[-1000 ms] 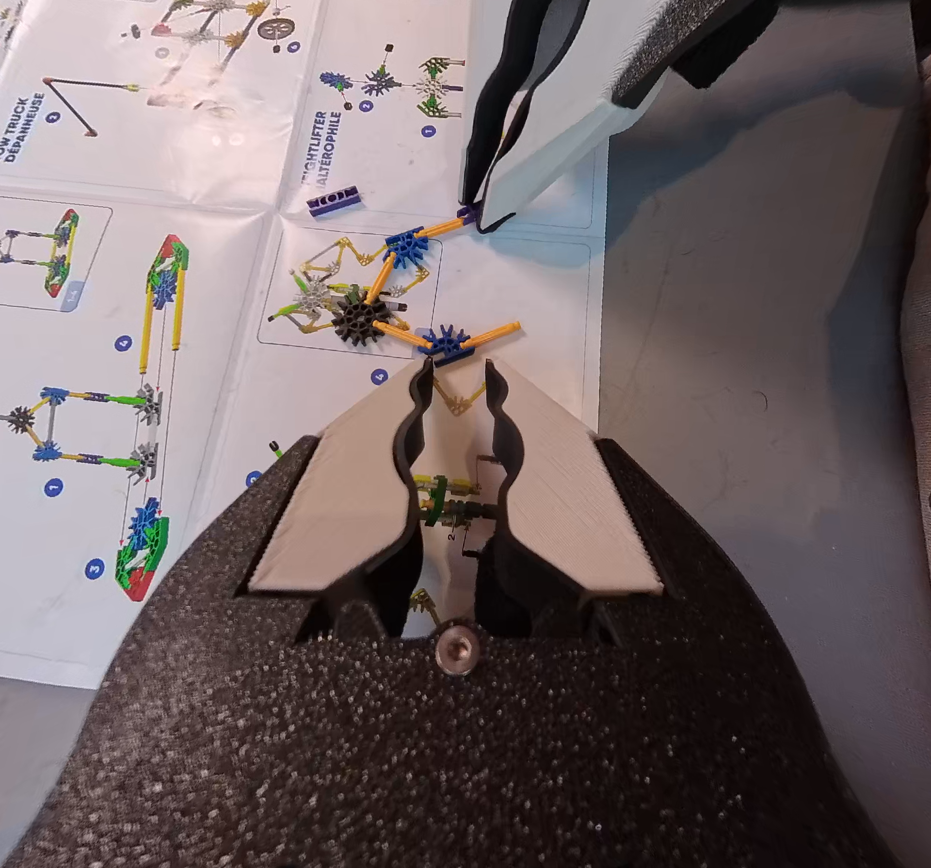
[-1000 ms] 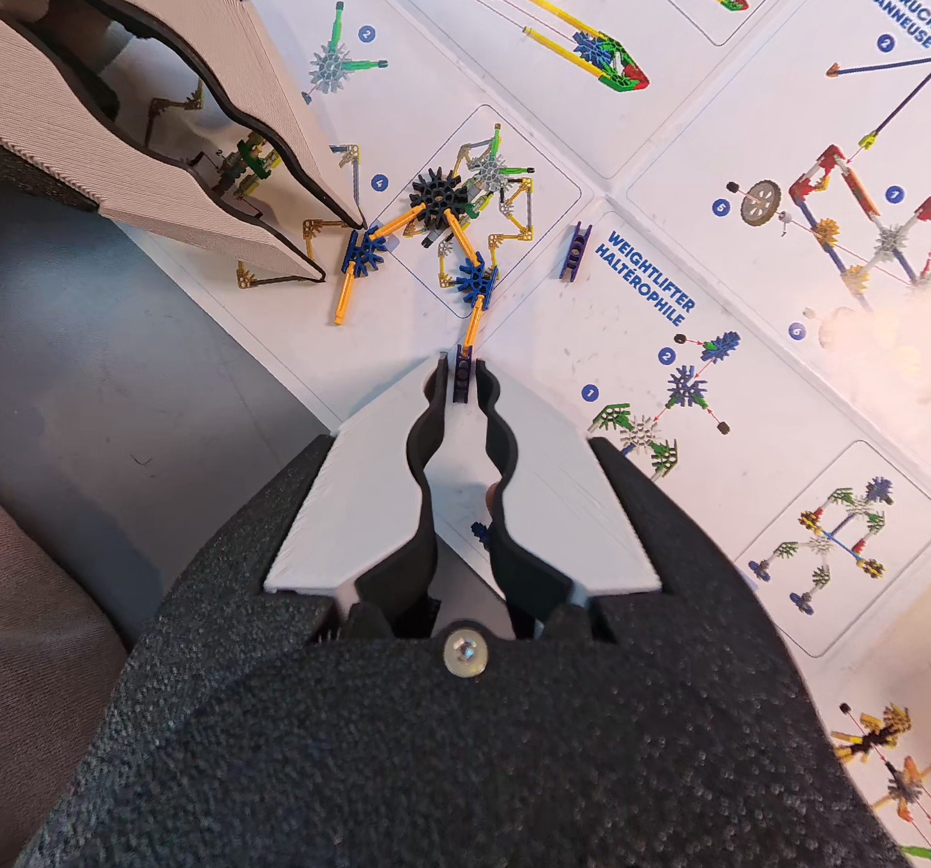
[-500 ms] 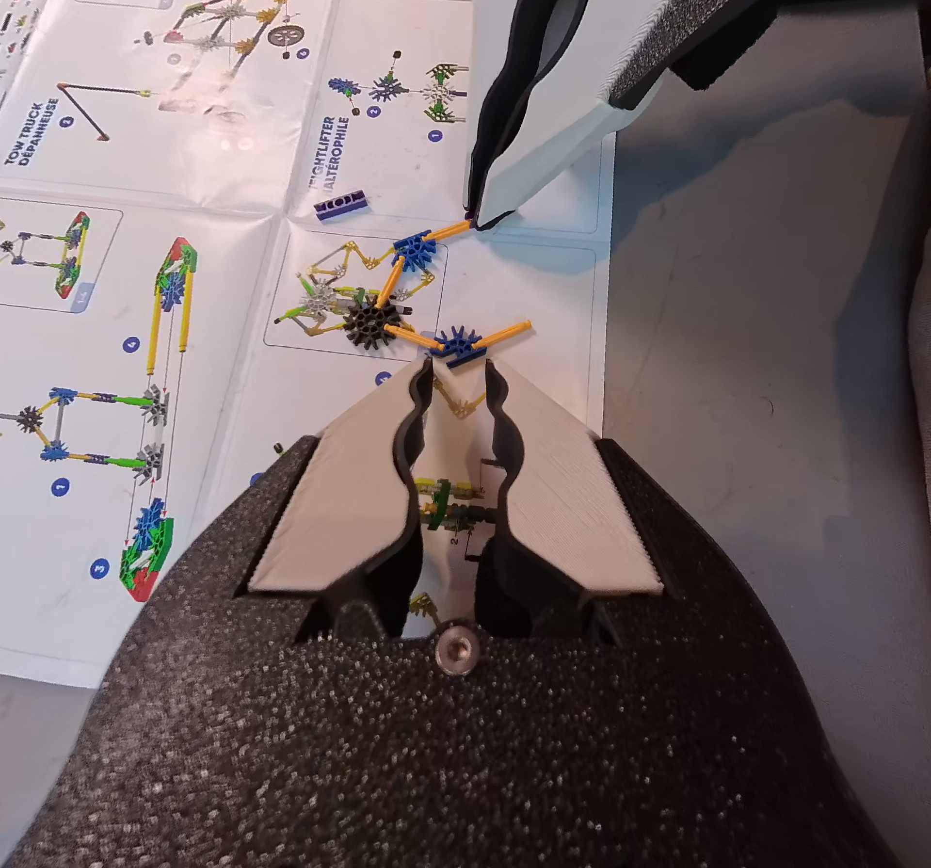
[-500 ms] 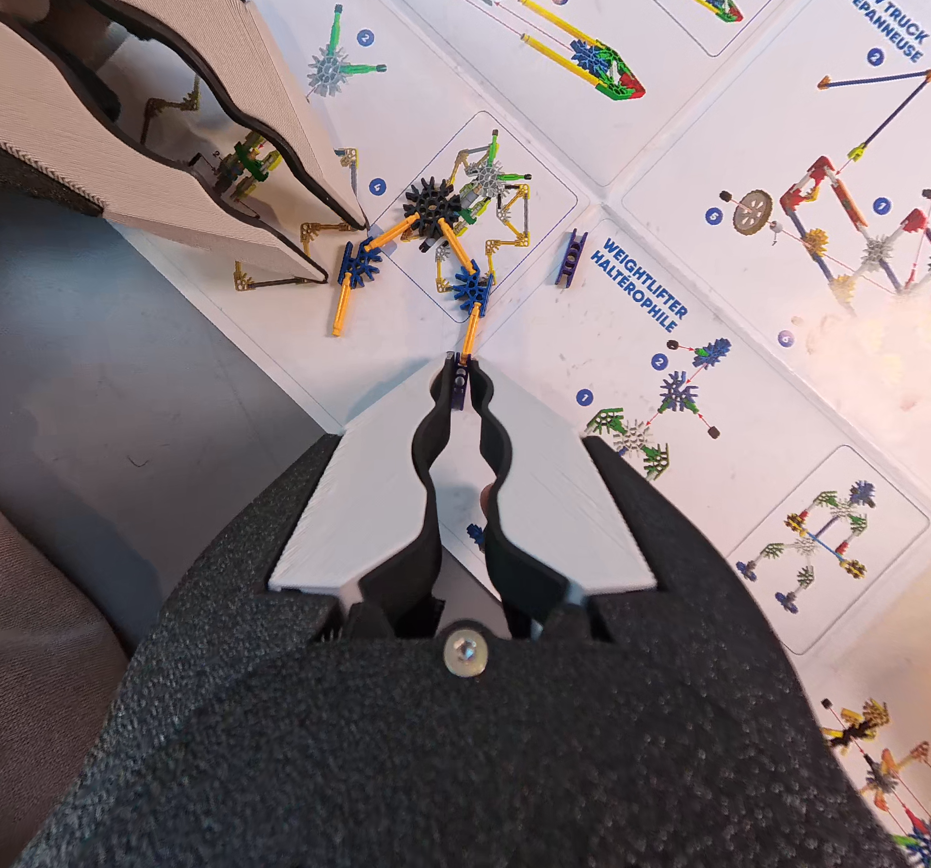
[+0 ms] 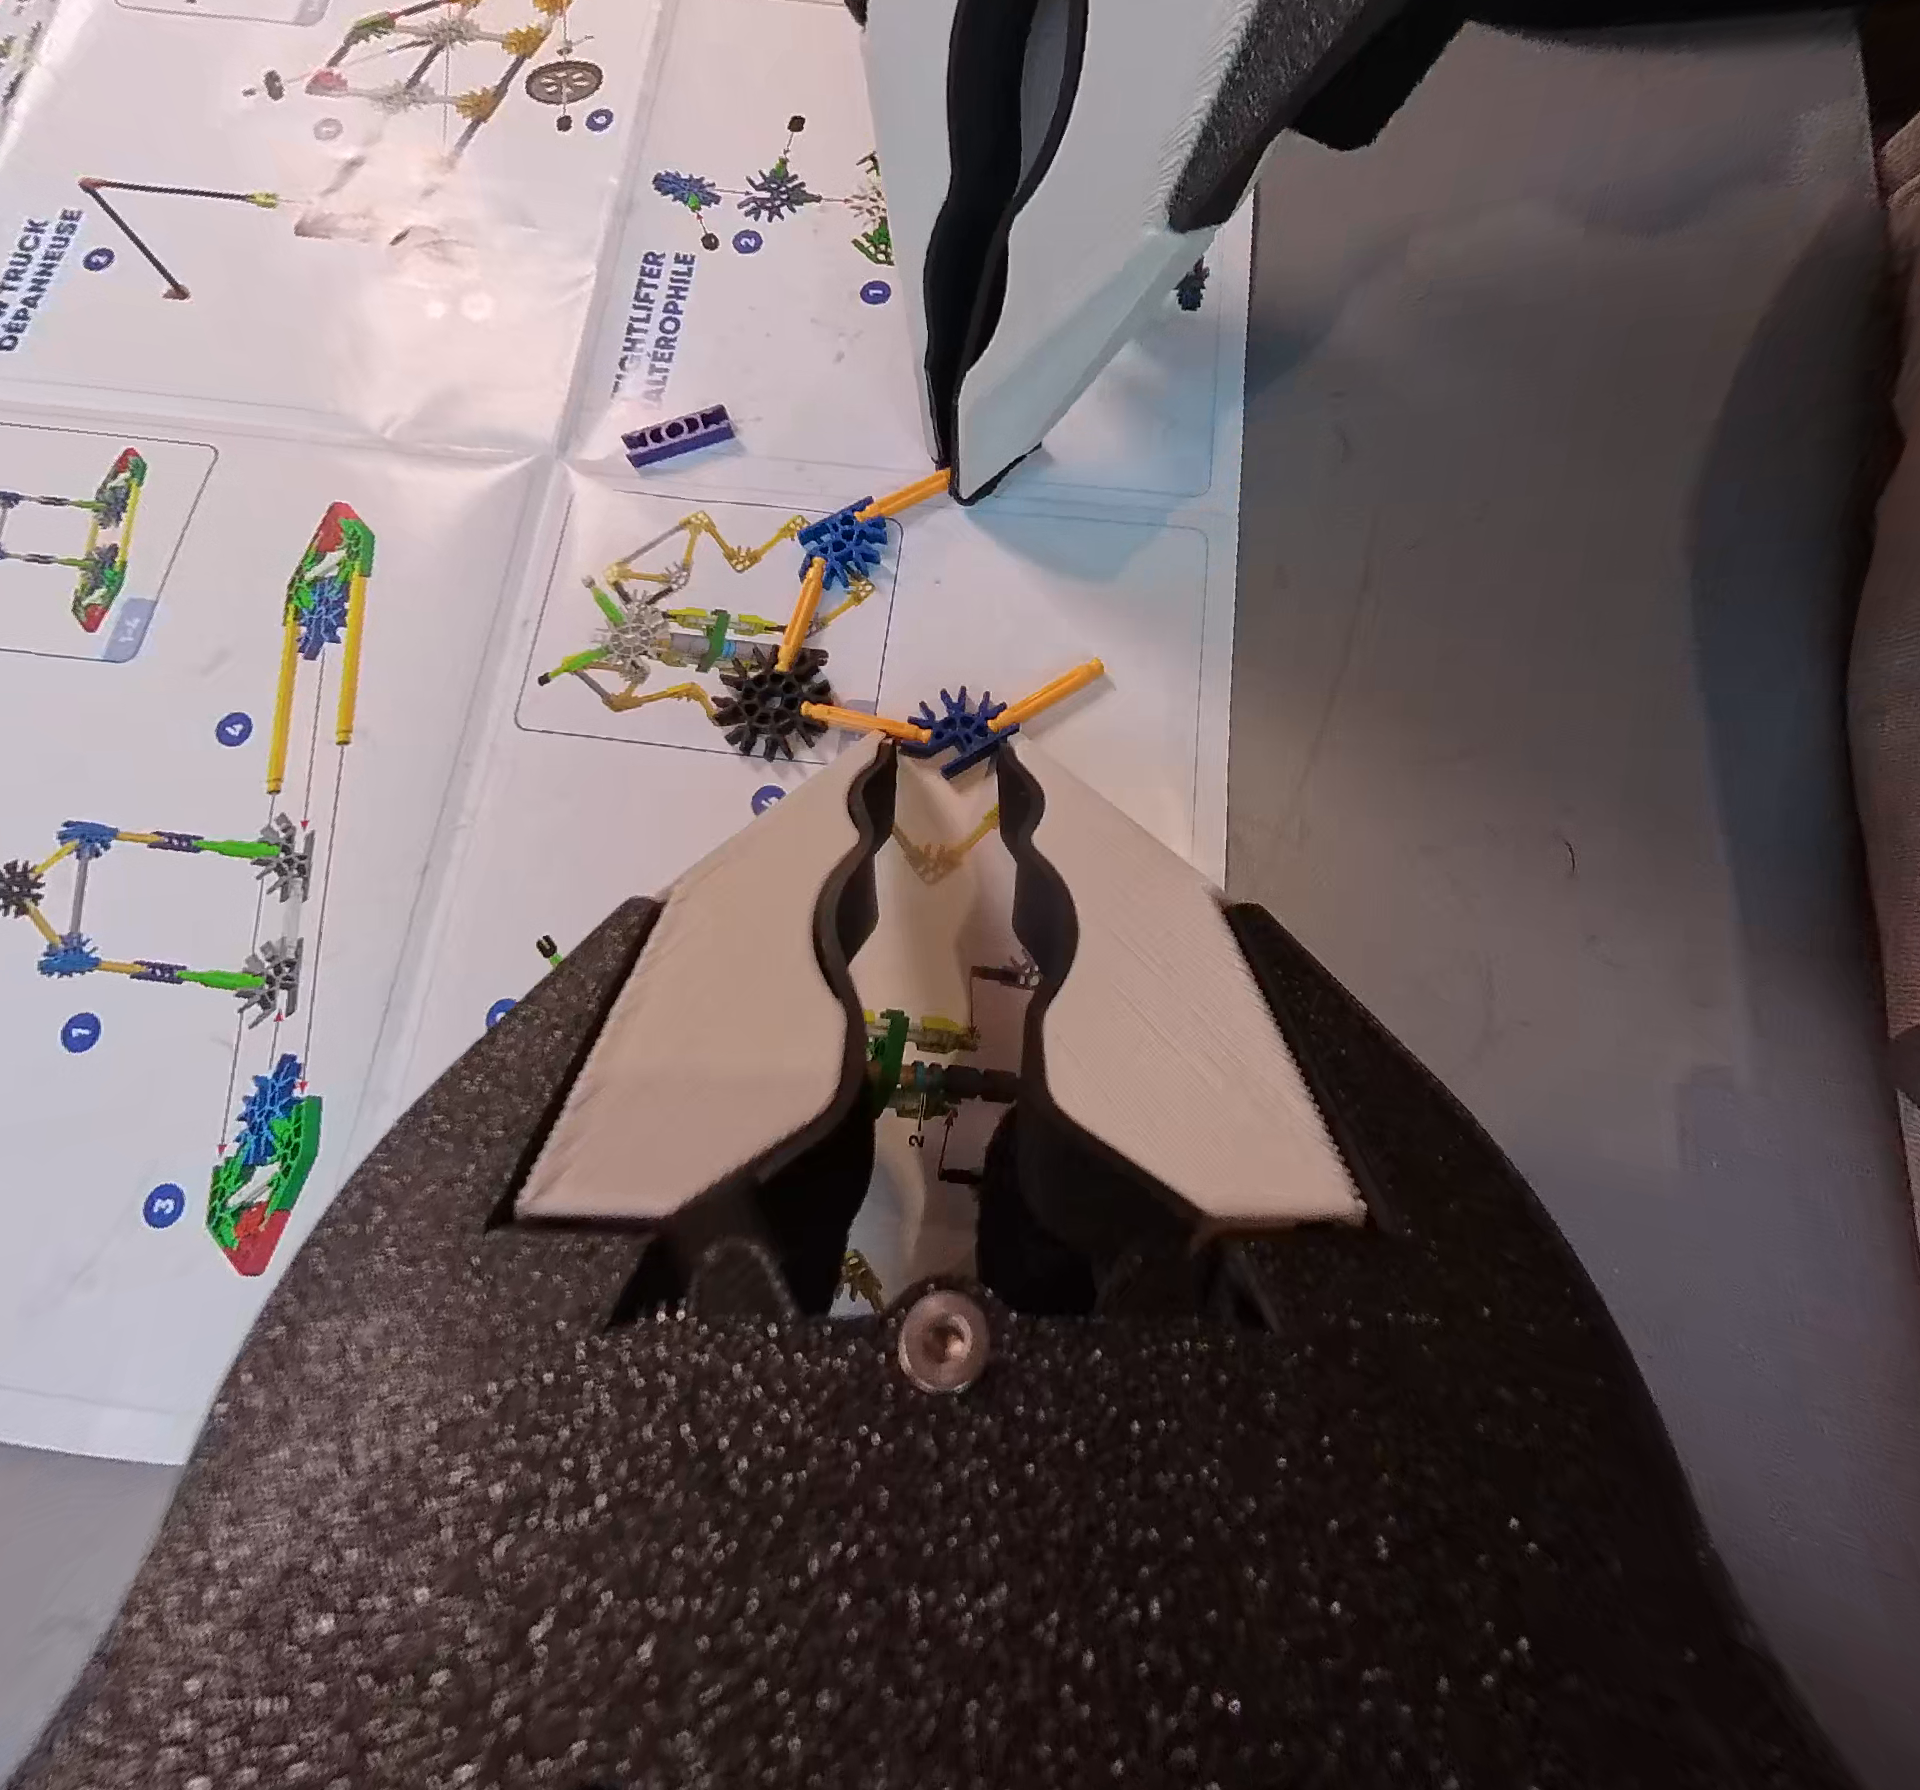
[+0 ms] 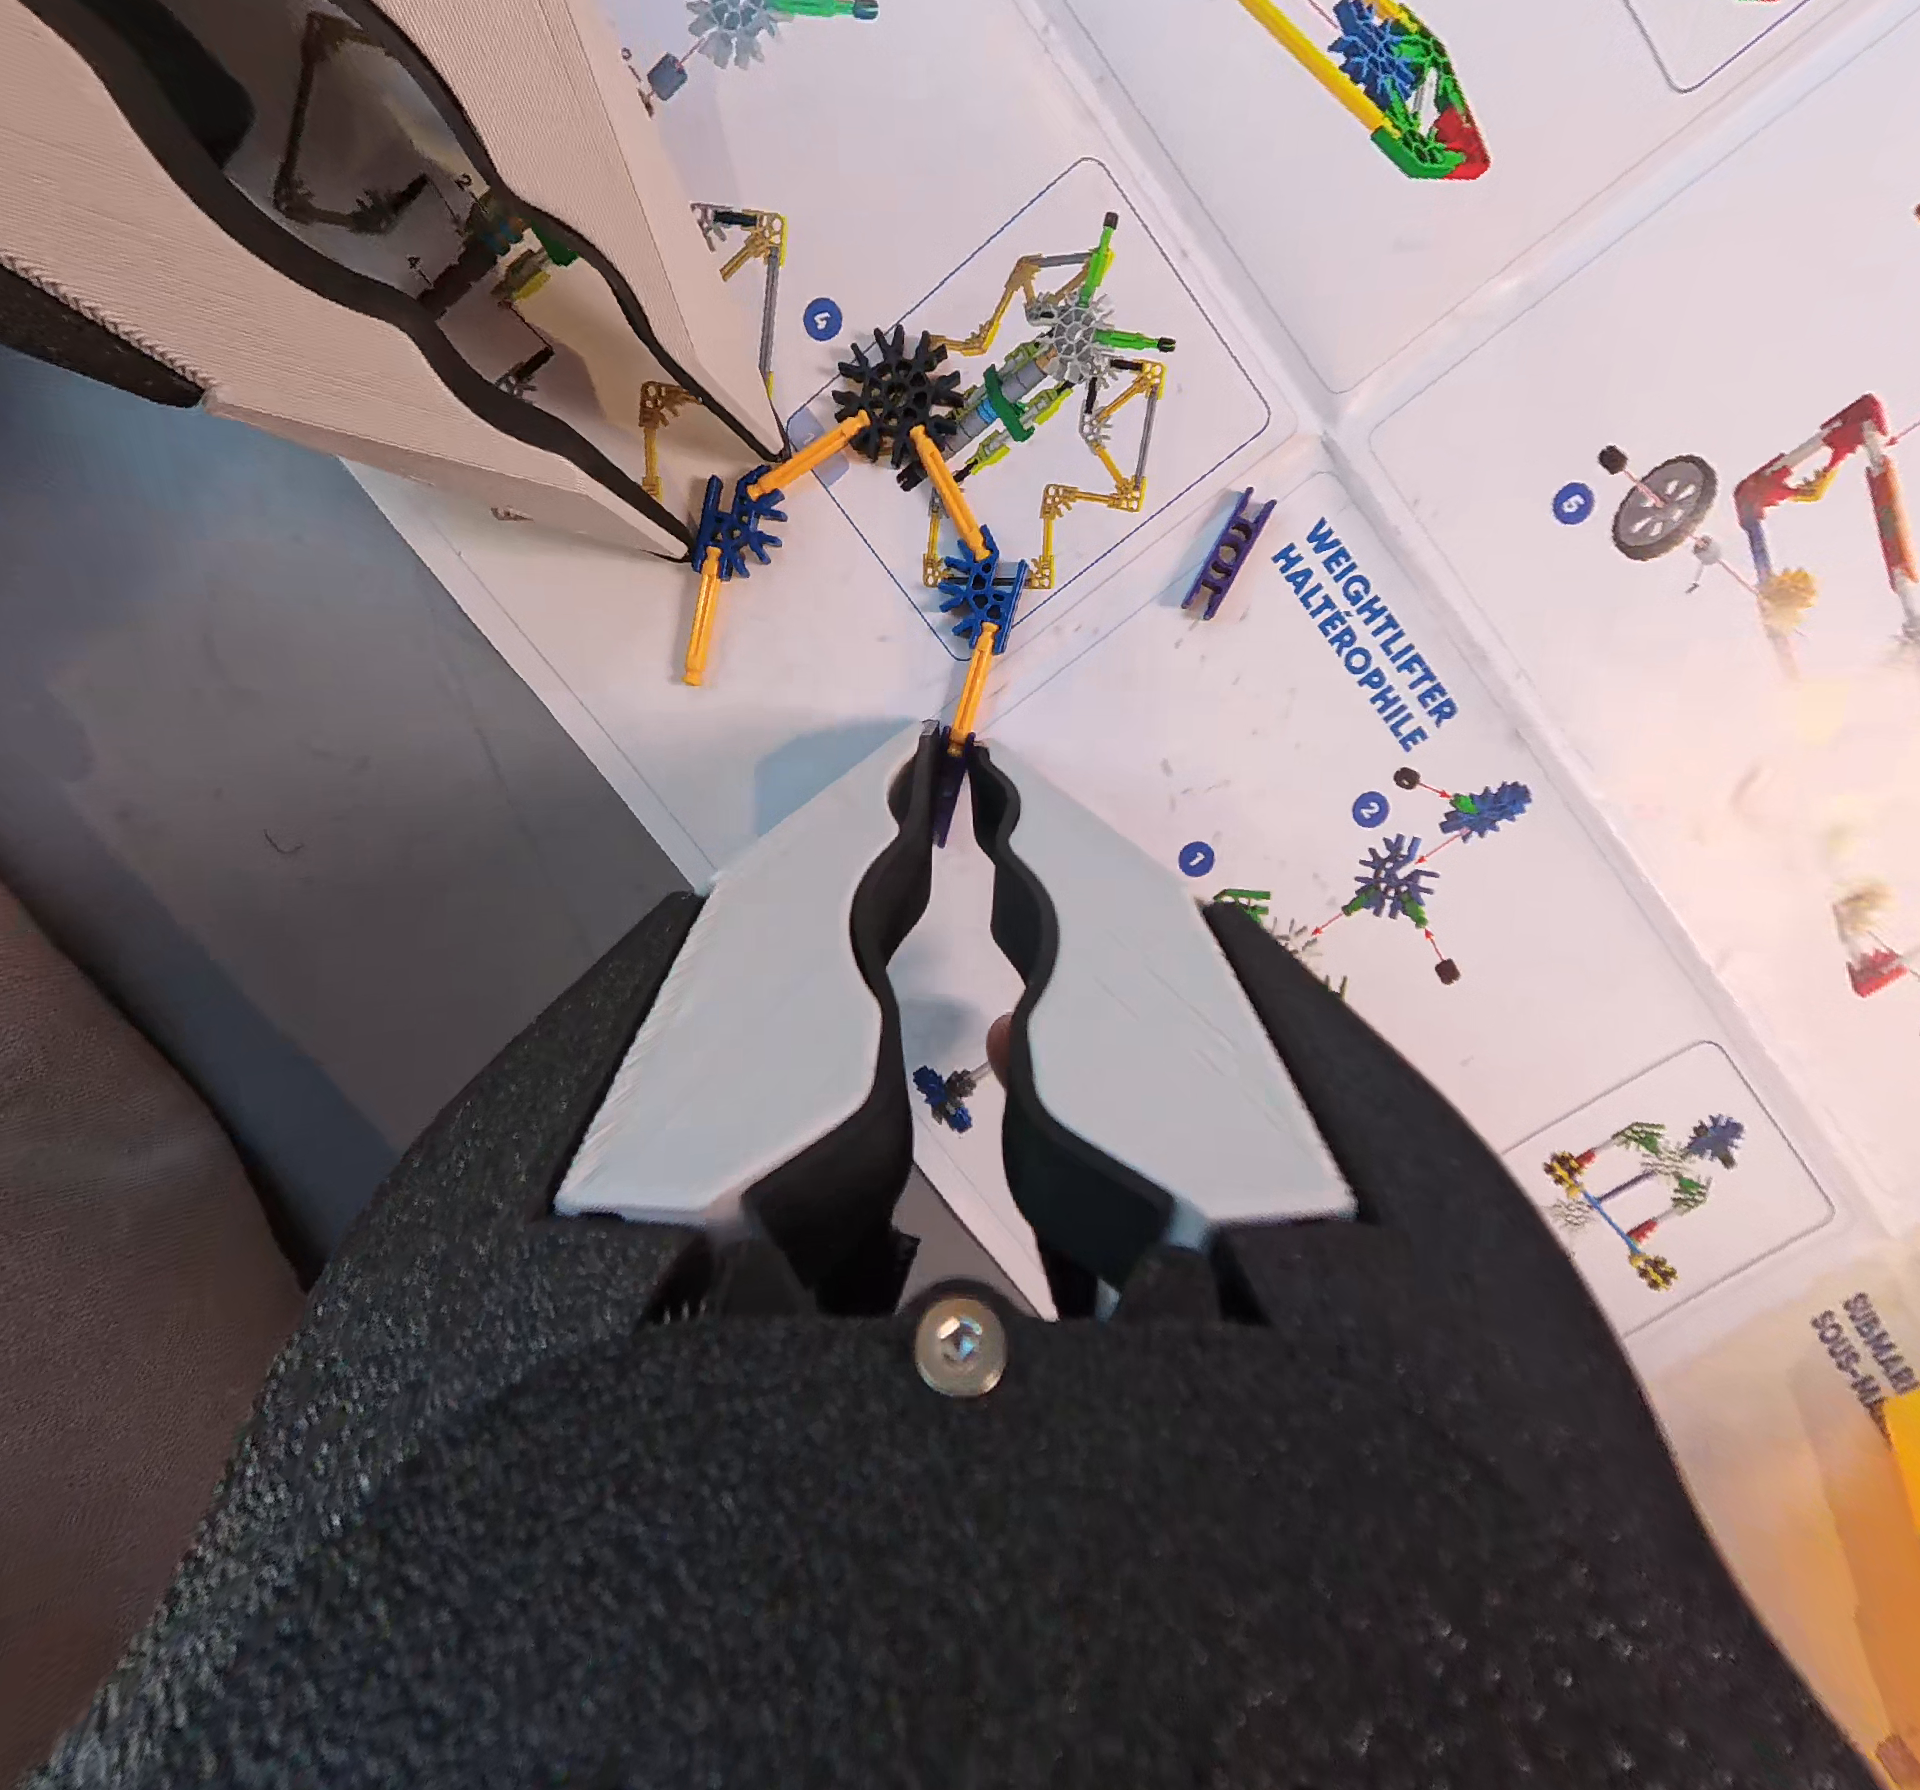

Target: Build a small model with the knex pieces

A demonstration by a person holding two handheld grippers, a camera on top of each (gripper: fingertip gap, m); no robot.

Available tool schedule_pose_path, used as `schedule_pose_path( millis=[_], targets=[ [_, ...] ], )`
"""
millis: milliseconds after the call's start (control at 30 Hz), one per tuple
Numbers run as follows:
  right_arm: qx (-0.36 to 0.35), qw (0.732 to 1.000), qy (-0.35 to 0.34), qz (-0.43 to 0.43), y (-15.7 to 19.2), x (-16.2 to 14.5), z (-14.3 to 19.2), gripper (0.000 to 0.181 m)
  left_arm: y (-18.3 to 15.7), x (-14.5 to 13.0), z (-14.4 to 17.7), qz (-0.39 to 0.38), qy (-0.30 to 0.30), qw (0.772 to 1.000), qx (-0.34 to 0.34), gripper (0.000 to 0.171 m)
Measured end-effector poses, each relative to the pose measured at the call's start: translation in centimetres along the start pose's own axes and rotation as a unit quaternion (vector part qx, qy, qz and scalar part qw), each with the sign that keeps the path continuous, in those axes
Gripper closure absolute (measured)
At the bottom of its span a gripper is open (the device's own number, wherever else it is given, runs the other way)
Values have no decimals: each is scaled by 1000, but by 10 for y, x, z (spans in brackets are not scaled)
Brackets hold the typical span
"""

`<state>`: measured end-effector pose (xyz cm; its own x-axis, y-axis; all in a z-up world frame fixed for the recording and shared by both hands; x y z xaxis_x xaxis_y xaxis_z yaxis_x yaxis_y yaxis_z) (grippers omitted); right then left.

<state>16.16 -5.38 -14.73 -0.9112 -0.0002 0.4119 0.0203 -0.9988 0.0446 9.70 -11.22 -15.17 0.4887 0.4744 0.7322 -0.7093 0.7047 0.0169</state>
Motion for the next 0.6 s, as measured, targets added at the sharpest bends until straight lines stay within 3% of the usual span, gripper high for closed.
schedule_pose_path(
  millis=[100, 200, 600],
  targets=[
    [3, 1000, -16, 12, 0, -1, 1, 175, 0, 0, 0, 0, 0, 1000, 0, 152],
    [24, 998, -51, 17, 3, 1, 8, 158, 0, 0, 0, 3, -1, 1000, -2, 152],
    [38, 995, -86, -12, 1, -18, 14, 165, 3, -1, 1, 8, -6, 1000, -3, 150]
  ],
)
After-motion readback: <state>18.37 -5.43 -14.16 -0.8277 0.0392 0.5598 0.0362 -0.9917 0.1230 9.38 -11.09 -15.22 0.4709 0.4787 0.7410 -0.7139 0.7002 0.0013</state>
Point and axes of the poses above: each gripper's, where its closed fingertips meet, z back along the fingers, x out of its top, y = z × x across the jaws, the point moved 3 cm from there along z, back along the fingers
